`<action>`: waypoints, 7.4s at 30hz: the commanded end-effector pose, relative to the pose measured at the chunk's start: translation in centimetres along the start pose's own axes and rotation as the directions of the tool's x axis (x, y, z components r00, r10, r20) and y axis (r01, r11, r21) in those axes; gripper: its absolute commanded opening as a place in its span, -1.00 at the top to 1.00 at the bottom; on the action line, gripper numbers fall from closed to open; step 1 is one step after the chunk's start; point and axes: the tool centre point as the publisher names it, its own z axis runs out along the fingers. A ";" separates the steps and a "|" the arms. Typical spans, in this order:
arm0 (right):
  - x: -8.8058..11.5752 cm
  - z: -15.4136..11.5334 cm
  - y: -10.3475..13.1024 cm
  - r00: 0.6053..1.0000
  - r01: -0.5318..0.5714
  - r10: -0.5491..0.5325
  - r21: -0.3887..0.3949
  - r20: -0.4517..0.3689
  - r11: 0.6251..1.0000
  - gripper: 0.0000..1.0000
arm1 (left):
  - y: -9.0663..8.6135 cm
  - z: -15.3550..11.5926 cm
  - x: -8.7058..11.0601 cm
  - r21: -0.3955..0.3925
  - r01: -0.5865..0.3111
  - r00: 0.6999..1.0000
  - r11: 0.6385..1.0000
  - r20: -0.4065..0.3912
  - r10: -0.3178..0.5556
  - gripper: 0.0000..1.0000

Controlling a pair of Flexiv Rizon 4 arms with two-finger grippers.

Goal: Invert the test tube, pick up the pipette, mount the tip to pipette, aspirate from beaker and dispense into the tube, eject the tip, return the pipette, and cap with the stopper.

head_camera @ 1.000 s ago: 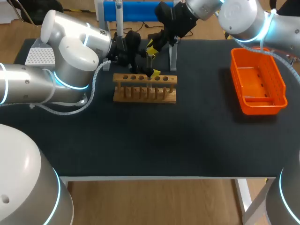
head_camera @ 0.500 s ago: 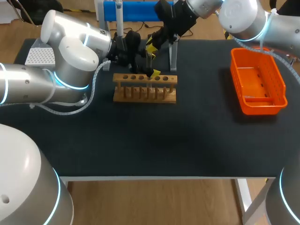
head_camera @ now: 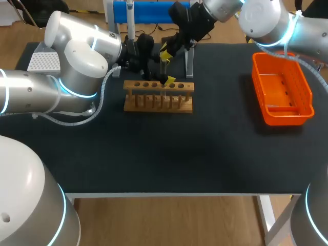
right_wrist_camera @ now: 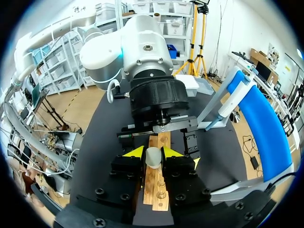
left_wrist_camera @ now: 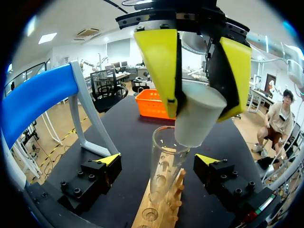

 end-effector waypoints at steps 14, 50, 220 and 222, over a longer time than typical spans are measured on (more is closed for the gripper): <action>-0.2 -0.8 0.7 1.000 0.021 -0.021 -0.008 0.012 1.000 1.00 | 0.0 0.0 0.1 0.000 0.000 1.000 1.000 0.002 0.000 -1.00; -0.2 -0.8 0.7 1.000 0.020 -0.020 -0.008 0.012 1.000 1.00 | 0.0 0.0 0.1 0.000 0.000 1.000 1.000 0.002 0.000 -1.00; -0.5 -0.7 0.8 0.993 0.027 -0.025 -0.019 0.114 0.999 1.00 | 0.0 0.0 0.1 0.000 0.000 1.000 1.000 0.002 0.000 -1.00; -0.5 -0.8 0.9 0.993 0.029 -0.027 -0.021 0.117 0.999 1.00 | 0.0 0.0 0.1 0.000 0.000 1.000 1.000 0.002 0.000 -1.00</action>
